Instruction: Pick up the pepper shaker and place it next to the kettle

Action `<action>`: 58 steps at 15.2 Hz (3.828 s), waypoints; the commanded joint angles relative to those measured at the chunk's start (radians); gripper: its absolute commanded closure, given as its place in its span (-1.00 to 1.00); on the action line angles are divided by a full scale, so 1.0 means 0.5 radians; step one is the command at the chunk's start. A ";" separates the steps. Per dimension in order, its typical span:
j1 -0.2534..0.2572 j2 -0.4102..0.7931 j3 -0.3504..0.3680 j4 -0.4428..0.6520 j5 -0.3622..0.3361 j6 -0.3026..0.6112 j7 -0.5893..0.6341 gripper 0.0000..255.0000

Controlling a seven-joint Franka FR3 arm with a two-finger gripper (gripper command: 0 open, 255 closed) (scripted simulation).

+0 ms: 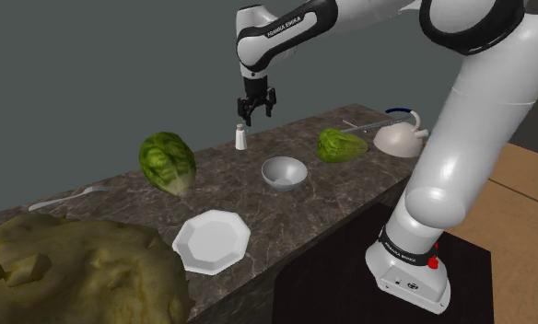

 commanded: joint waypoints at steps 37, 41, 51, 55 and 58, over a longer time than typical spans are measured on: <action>-0.043 1.032 -0.051 0.916 -0.039 0.191 0.057 1.00; -0.043 0.991 -0.050 0.961 -0.035 0.105 0.047 1.00; -0.041 0.914 -0.048 1.112 -0.027 -0.122 0.020 1.00; -0.041 0.894 -0.047 1.190 -0.023 -0.219 0.010 1.00; -0.040 0.885 -0.047 1.256 -0.021 -0.294 0.001 1.00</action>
